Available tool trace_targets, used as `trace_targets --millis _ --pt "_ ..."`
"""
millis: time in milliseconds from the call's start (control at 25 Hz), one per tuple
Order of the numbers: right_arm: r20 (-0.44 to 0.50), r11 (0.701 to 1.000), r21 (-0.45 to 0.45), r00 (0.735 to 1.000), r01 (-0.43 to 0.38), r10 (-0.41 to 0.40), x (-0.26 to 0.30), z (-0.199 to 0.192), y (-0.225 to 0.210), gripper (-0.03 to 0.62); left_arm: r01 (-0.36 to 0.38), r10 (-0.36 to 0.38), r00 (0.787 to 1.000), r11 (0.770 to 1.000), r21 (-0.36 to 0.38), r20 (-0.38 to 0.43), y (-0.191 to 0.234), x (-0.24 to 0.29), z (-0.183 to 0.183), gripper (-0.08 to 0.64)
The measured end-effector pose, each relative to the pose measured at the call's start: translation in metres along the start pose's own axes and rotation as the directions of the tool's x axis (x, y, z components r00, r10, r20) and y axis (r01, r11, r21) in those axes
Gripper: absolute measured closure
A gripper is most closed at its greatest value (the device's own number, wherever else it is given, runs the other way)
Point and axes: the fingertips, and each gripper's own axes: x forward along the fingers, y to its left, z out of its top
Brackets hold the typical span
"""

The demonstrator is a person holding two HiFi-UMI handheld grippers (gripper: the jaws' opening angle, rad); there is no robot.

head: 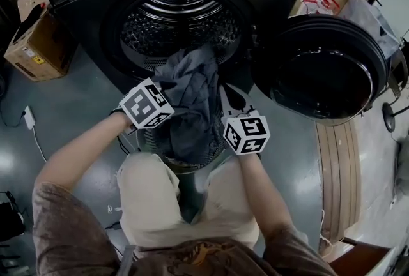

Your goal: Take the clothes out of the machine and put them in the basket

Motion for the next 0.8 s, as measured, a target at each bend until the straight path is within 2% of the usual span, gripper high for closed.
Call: trace_targets --millis 80,240,520,640,680,720,800 --pt "-0.001 1.000 -0.003 1.000 0.001 -0.001 0.000 0.000 0.000 0.597 -0.081 0.081 0.996 0.997 -0.022 0.029 0.026 0.012 0.004 0.210" --pt "-0.002 1.000 -0.009 1.000 0.002 -0.002 0.000 0.001 0.000 0.597 -0.169 0.170 0.985 0.984 -0.056 0.023 0.063 0.045 0.001 0.196" --pt "-0.004 1.000 -0.014 1.000 0.023 -0.023 -0.005 0.002 -0.005 0.597 -0.237 0.236 0.971 0.965 -0.116 -0.018 0.114 0.082 -0.018 0.195" --pt "-0.004 0.999 -0.012 1.000 0.031 -0.031 -0.007 0.002 -0.008 0.597 -0.242 0.242 0.970 0.960 -0.138 -0.015 0.119 0.085 -0.020 0.279" --pt "-0.004 0.999 -0.011 0.999 0.033 -0.033 -0.007 0.001 -0.009 0.597 -0.252 0.252 0.967 0.957 -0.145 -0.019 0.119 0.085 -0.021 0.376" --pt "-0.005 0.999 -0.011 0.999 0.033 -0.033 -0.007 0.001 -0.009 0.597 -0.262 0.262 0.965 0.953 -0.149 -0.023 0.119 0.083 -0.022 0.506" --pt "-0.005 0.999 -0.012 1.000 0.031 -0.031 -0.006 0.000 -0.008 0.597 -0.236 0.237 0.971 0.960 -0.153 -0.012 0.112 0.079 -0.019 0.538"
